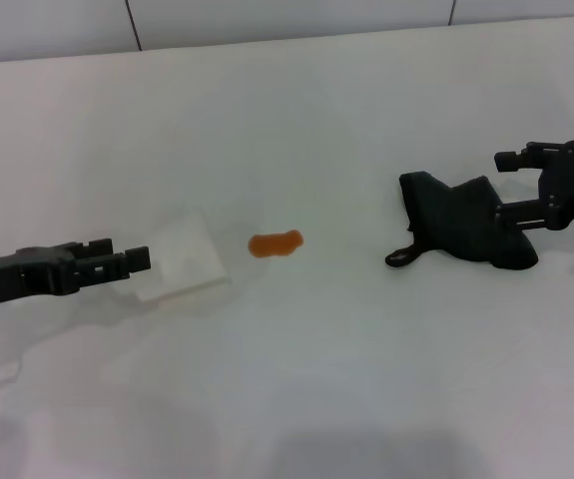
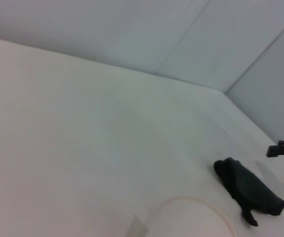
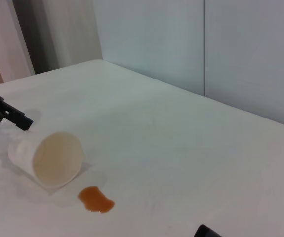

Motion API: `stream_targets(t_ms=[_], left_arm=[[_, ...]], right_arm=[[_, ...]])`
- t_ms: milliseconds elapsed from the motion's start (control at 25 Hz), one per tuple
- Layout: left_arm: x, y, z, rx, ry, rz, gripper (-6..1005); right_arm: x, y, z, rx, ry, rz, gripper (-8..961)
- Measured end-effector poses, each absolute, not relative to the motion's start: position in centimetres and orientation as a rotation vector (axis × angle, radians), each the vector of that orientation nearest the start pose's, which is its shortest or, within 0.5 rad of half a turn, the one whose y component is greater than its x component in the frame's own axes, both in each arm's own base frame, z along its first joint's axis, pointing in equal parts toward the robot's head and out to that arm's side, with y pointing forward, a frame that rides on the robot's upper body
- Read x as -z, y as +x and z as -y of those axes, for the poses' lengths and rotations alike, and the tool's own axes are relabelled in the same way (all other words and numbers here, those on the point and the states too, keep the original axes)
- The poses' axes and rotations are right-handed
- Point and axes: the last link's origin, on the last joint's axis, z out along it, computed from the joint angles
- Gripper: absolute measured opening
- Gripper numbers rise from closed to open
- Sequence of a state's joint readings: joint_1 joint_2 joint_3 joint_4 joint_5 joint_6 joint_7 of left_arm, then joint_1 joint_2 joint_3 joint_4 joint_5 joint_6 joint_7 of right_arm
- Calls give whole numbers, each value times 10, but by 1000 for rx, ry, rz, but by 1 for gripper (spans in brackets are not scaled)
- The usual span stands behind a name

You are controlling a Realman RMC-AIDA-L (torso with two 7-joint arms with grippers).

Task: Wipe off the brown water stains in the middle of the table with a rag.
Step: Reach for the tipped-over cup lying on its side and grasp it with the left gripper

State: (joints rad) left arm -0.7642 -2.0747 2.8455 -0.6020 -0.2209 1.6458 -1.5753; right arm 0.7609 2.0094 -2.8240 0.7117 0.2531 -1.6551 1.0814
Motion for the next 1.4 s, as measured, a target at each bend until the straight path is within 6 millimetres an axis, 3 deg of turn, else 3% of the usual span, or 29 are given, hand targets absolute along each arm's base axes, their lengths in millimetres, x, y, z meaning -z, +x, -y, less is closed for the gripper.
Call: stream_targets(t_ms=[440, 560, 640, 1120, 1400], left_arm=[[-63, -284, -331, 487, -2581, 1205, 865], [-85, -271, -345, 302, -2600, 1188, 864], [-88, -263, -352, 233, -2626, 1180, 863], [-64, -199, -395, -340, -2791, 921, 859], [-37, -179, -414, -495, -2856, 713, 856]], right_arm=[[-61, 319, -339, -384, -2563, -577, 858], [-61, 319, -340, -381, -2561, -576, 858], [-61, 319, -341, -380, -2560, -574, 858], [-53, 316, -347, -388, -2559, -577, 857], [-53, 319, -346, -381, -2554, -585, 857]])
